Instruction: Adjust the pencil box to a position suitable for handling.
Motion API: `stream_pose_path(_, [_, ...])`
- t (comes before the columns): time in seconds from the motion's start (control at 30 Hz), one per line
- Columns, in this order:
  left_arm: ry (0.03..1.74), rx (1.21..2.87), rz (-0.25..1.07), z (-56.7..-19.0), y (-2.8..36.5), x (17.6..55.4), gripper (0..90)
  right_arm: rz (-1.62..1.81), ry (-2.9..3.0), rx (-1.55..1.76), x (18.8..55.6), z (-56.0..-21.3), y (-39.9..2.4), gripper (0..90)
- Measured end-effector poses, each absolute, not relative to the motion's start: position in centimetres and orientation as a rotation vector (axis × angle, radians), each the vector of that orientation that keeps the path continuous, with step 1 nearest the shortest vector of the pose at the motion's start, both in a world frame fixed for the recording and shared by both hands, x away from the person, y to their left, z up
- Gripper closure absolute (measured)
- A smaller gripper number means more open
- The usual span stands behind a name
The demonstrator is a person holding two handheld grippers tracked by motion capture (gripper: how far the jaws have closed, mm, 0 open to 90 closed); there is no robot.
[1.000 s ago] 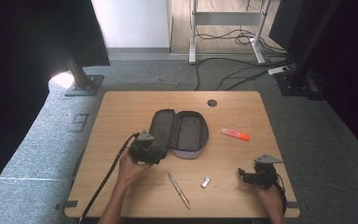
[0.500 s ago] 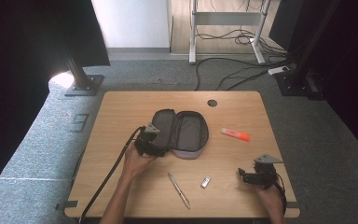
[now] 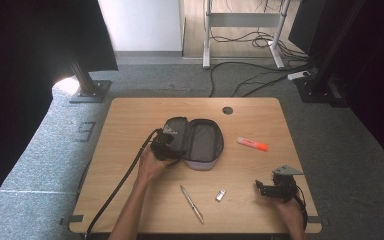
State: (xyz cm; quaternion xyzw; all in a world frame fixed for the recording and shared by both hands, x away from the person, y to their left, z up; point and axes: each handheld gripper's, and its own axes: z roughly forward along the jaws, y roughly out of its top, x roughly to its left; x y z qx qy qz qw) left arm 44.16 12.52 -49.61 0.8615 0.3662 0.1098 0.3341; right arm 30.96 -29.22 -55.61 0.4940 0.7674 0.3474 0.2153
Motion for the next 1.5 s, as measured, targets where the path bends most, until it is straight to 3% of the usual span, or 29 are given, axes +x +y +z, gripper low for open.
stream_pose_path(0.17, [0.956,2.263,0.289,-49.8,11.9,44.8,26.8,0.963,2.128,1.369,31.0,-55.6,-29.2,15.2])
stream_pose_path(0.3, [0.953,2.243,0.278,-50.1,11.7,45.0,36.7,0.963,2.128,1.369,31.0,-55.6,-29.2,15.2])
stream_pose_path(0.57, [0.961,2.287,0.364,-51.0,11.1,44.9,51.5,0.963,2.128,1.369,31.0,-55.6,-29.2,15.2])
stream_pose_path(1.1, [0.938,2.277,0.380,-51.6,11.0,43.7,61.0,0.963,2.128,1.370,31.0,-55.6,-29.2,15.2])
stream_pose_path(1.27, [0.961,2.257,0.387,-51.7,11.2,43.6,55.7,0.963,2.128,1.370,31.0,-55.6,-29.2,15.2])
stream_pose_path(1.33, [0.985,2.244,0.409,-51.9,11.2,43.9,44.3,0.963,2.128,1.369,31.0,-55.6,-29.2,15.2])
stream_pose_path(1.37, [1.013,2.223,0.402,-52.2,11.1,44.1,32.6,0.963,2.128,1.369,31.0,-55.6,-29.2,15.2])
stream_pose_path(1.5, [1.061,2.190,0.399,-52.5,11.1,44.5,23.6,0.963,2.128,1.369,31.0,-55.6,-29.2,15.2])
